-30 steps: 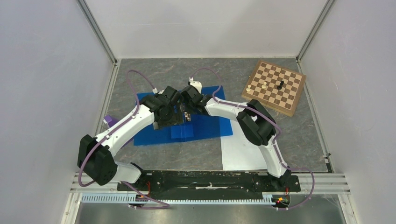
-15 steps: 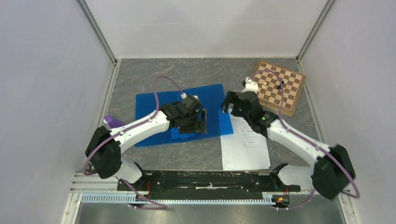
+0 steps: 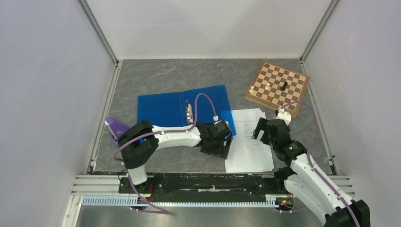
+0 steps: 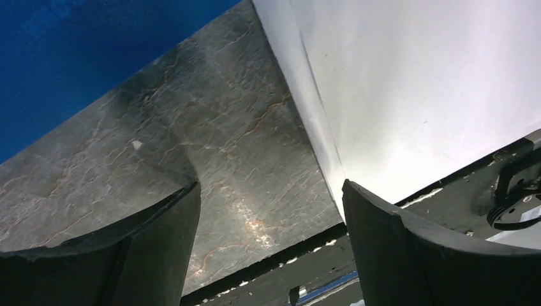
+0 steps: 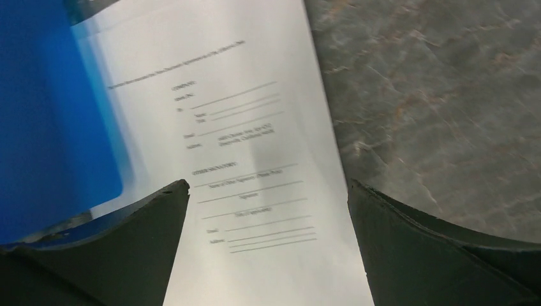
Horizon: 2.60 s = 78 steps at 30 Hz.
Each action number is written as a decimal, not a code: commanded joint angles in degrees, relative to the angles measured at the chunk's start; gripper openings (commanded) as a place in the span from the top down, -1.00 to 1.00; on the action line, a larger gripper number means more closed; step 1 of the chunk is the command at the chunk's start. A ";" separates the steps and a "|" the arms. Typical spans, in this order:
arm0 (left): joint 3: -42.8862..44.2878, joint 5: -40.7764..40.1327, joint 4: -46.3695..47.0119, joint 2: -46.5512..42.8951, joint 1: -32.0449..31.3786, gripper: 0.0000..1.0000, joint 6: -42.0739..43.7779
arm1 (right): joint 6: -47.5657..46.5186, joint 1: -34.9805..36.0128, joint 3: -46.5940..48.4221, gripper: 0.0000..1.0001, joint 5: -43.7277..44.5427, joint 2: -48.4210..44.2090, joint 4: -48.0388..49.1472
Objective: Put the files into the folder
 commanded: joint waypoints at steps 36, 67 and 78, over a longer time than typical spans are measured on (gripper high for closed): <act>16.84 -23.46 -12.03 21.21 -4.34 -0.03 -9.68 | 6.56 -12.62 -15.16 -0.96 -33.60 -1.32 12.50; 8.00 -4.99 5.95 11.64 -5.12 0.06 -1.51 | 2.54 -4.79 -6.63 0.39 -26.00 -7.46 2.20; 10.04 -7.42 -1.76 -8.57 -3.90 -0.49 1.18 | -0.81 -4.79 4.43 0.64 -25.65 -12.88 -7.60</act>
